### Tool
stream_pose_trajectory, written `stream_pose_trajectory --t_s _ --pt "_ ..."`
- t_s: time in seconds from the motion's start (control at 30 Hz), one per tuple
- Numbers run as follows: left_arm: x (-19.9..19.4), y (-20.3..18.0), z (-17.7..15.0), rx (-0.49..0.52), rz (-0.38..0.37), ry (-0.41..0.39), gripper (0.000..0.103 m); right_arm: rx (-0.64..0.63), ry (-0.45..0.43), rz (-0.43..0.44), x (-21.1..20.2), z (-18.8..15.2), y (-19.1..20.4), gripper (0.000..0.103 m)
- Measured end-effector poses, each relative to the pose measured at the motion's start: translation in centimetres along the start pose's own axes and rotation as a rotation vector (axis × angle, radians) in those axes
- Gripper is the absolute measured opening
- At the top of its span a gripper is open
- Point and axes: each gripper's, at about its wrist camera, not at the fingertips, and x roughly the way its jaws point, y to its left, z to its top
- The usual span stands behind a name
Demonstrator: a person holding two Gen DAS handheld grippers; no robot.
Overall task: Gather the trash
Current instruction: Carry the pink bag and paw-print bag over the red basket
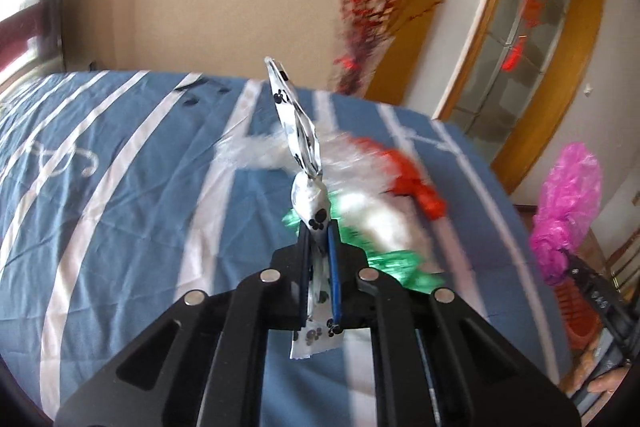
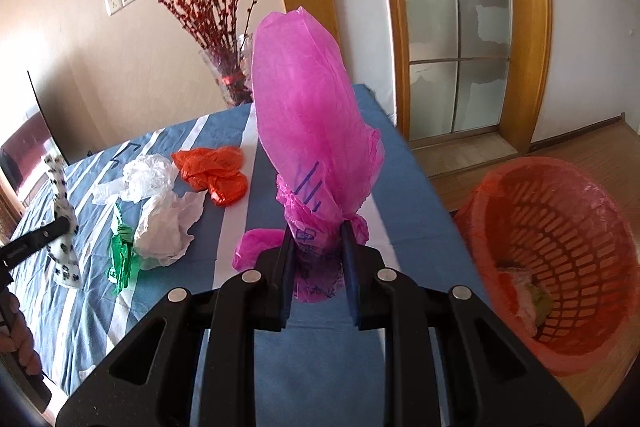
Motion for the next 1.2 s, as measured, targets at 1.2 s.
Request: stream_pose_trajectory --t_s 1.2 --pt "5.3 -29.5 -4.9 0.298 -0.529 0.209 0.01 0.212 -0.107 -0.249 -7.6 -2.0 -16.6 0.022"
